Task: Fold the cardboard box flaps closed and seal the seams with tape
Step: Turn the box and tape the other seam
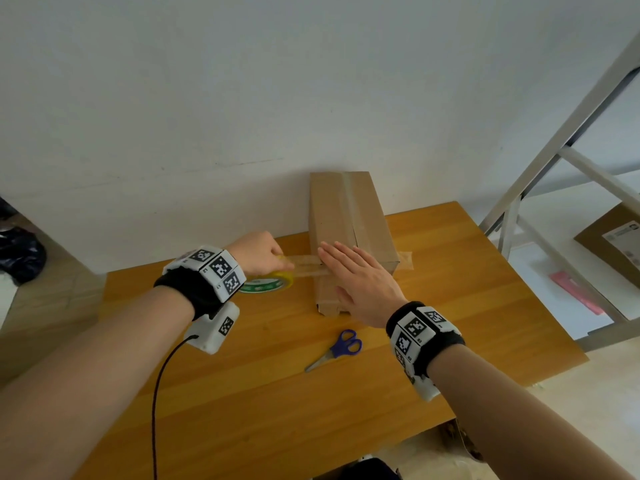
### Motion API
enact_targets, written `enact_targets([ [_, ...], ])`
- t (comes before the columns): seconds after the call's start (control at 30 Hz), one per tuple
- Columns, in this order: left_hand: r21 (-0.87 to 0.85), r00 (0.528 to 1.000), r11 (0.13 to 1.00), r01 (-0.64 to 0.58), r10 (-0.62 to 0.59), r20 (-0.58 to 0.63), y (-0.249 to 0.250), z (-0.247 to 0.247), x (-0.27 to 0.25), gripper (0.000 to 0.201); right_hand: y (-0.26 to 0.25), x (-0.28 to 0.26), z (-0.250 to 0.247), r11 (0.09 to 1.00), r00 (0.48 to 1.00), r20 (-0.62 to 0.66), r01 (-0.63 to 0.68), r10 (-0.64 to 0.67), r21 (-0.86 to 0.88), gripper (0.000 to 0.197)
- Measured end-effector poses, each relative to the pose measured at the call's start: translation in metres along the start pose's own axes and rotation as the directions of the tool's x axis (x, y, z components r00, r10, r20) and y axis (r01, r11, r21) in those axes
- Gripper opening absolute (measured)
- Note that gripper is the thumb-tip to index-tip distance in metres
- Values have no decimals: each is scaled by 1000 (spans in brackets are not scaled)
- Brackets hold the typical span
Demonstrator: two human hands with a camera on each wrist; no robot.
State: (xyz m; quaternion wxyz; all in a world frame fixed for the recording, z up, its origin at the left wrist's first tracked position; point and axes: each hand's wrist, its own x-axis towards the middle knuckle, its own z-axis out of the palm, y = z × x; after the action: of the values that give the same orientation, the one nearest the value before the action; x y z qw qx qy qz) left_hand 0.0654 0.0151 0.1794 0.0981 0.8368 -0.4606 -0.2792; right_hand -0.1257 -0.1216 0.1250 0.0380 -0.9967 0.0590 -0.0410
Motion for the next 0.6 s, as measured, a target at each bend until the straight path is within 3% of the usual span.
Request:
enact_targets([
  [0.07, 51, 1000, 999, 8, -8, 0, -4, 1, -1, 45, -1, 2, 0, 1000, 1000, -18, -2, 2, 26, 64],
  [0.2, 9, 992, 992, -122, 122, -36, 1, -1, -10, 41, 4, 3, -5, 996, 1000, -27, 8, -6, 87, 67],
  [0.3, -31, 989, 989, -142, 140, -54, 4, 0, -12, 36, 6, 0, -8, 990, 996, -86, 16, -4, 137, 64],
  [0.47, -103, 984, 980, -172, 166, -67, 3, 4, -17, 33, -7, -16, -11, 996, 929, -366, 71, -47, 52, 20],
  [0.6, -137, 979, 971, -194, 183, -85, 3, 5, -20, 29, -23, -32, 3, 990, 925, -365, 132, -106, 48, 22],
])
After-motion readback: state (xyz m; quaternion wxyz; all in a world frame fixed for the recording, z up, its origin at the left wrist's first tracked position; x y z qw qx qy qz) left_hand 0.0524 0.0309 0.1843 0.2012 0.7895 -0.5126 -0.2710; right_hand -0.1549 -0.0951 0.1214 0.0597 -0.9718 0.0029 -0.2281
